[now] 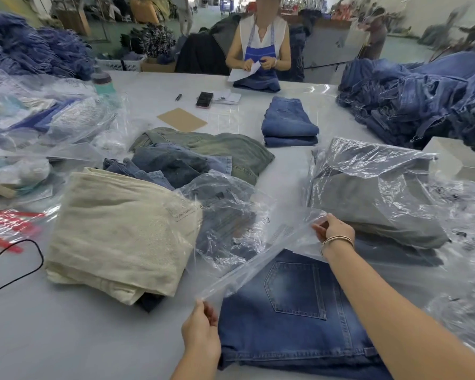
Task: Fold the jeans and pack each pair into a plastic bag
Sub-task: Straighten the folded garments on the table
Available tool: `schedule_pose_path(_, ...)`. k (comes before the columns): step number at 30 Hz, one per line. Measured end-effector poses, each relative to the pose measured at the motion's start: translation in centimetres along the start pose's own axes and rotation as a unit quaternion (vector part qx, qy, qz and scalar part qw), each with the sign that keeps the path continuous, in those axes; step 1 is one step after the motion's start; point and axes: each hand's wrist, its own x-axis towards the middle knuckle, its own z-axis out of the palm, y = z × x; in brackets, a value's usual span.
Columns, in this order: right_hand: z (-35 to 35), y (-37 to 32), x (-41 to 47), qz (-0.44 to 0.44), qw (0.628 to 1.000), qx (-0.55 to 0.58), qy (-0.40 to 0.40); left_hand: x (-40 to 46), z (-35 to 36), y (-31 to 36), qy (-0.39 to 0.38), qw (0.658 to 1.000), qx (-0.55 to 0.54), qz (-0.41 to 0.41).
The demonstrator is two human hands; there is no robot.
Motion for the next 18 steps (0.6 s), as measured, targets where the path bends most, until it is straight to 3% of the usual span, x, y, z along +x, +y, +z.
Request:
schedule_pose_path(3, 0.2, 1.3, -0.7, 0.020, 0.997, -0.023, -0.069, 0.1, -0.5, 0.1, 0.055, 0.982, 0.171, 0.064)
schedule_pose_path(5, 0.1, 2.7, -1.9, 0.051, 0.986, -0.075, -0.140, 0.0, -0.6, 0.5, 0.116, 0.917, 0.331, 0.191)
schedule_pose_path(6, -0.1, 3.5, -2.6, 0.058, 0.978, -0.111, -0.168, 0.0, -0.6, 0.7, 0.119, 0.861, 0.391, 0.303)
schedule_pose_path(8, -0.6, 5.0, -3.9, 0.045, 0.961, -0.182, -0.205, -0.1, -0.2, 0.8, 0.030, 0.700, 0.491, 0.518)
schedule_pose_path(9, -0.7, 5.6, -4.5, 0.037, 0.952, -0.208, -0.221, 0.0, 0.0, 0.7, -0.041, 0.620, 0.527, 0.579)
schedule_pose_path(10, -0.8, 6.1, -5.1, 0.034, 0.945, -0.225, -0.237, 0.1, 0.4, 1.0, -0.112, 0.571, 0.557, 0.592)
schedule_pose_path(12, -0.7, 6.6, -5.8, 0.032, 0.935, -0.240, -0.259, 0.1, 1.2, 1.4, -0.207, 0.539, 0.608, 0.545)
schedule_pose_path(15, -0.4, 6.6, -6.2, 0.028, 0.935, -0.235, -0.264, 0.3, 2.3, 1.4, -0.262, 0.497, 0.633, 0.534)
schedule_pose_path(18, -0.3, 6.3, -6.2, 0.020, 0.938, -0.229, -0.258, 0.0, 3.4, 1.5, -0.280, 0.522, 0.608, 0.528)
